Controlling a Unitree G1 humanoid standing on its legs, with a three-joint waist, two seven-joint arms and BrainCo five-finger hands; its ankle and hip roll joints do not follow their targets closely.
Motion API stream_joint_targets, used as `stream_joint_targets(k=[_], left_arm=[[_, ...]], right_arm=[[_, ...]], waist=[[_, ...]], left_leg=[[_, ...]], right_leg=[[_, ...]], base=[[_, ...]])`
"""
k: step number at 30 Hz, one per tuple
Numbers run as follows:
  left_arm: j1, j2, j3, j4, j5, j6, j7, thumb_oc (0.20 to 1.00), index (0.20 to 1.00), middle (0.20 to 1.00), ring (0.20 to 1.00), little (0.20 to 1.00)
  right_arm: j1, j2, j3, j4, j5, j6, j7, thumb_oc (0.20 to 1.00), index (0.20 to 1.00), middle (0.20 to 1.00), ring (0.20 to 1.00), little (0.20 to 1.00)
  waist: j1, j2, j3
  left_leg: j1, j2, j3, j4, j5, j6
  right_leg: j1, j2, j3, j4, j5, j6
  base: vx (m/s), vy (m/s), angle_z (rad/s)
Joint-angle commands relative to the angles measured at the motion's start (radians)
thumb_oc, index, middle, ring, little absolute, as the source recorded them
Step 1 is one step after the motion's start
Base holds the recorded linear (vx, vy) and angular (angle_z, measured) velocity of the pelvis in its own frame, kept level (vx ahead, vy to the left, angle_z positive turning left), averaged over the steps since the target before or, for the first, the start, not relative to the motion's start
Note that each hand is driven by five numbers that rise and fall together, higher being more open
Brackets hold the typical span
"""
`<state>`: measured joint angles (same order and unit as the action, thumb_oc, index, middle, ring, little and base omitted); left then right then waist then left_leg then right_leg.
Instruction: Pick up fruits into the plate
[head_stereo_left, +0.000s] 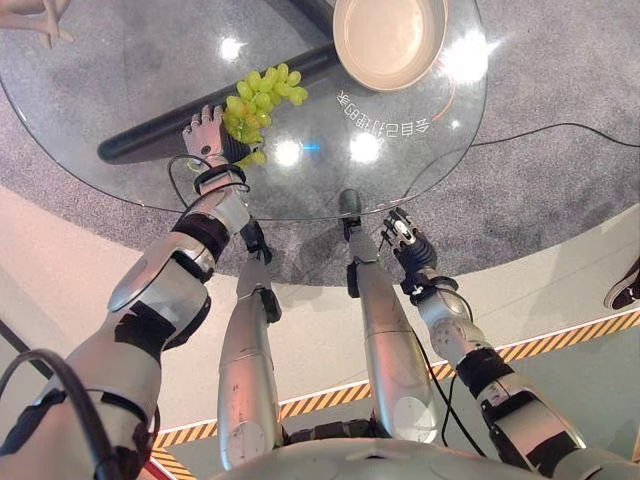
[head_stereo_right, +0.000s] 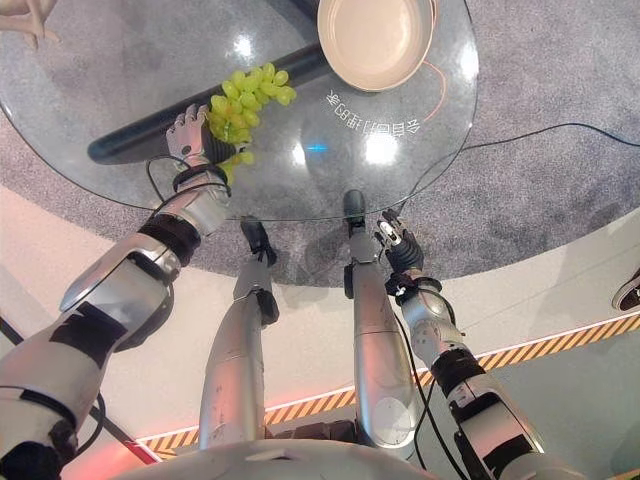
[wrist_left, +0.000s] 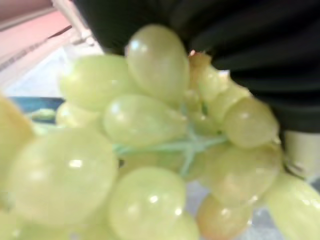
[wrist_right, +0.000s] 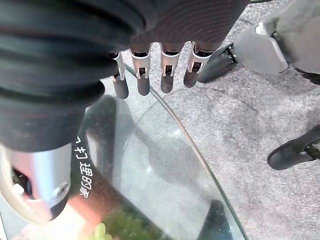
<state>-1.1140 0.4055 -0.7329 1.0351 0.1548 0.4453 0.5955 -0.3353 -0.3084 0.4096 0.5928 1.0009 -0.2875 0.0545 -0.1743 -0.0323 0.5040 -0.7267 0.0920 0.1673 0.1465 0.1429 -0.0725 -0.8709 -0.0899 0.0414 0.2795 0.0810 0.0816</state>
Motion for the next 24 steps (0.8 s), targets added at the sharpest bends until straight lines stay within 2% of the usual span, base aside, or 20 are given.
stream_joint_targets(k=[1,14,24], left_arm=[[0.004,0.034,0.039,0.128,-0.036,0.029,-0.015,0.200,0.200,0.200,0.200,0.200],[0.019,0.040,0.054,0.099,-0.029,-0.003,-0.013,0.200,0.200,0.200,0.200,0.200],[0.061,0.069,0.070,0.055,-0.031,-0.069,-0.023,0.200,0.200,0.200,0.200,0.200]], right_arm=[[0.001,0.003,0.027,-0.055,0.010,-0.032,0.013,1.000,1.000,1.000,1.000,1.000],[0.001,0.001,0.018,-0.040,0.003,-0.039,0.017,1.000,1.000,1.000,1.000,1.000],[0.013,-0.003,0.001,-0.032,-0.009,-0.028,0.029,1.000,1.000,1.000,1.000,1.000]], waist=[[-0.027,-0.003,0.016],[-0.018,0.005,0.016],[-0.002,0.014,0.016]], left_leg=[[0.005,-0.043,-0.069,0.027,-0.068,-0.004],[0.040,-0.042,-0.066,0.015,-0.070,-0.003],[0.137,-0.034,-0.068,-0.016,-0.074,-0.004]], right_leg=[[0.038,0.082,-0.024,0.036,-0.042,-0.010],[0.076,0.071,-0.033,0.022,-0.047,-0.008],[0.166,0.052,-0.048,0.004,-0.058,-0.002]], base=[[-0.01,0.035,-0.02],[0.00,0.010,0.00],[0.00,0.000,0.00]])
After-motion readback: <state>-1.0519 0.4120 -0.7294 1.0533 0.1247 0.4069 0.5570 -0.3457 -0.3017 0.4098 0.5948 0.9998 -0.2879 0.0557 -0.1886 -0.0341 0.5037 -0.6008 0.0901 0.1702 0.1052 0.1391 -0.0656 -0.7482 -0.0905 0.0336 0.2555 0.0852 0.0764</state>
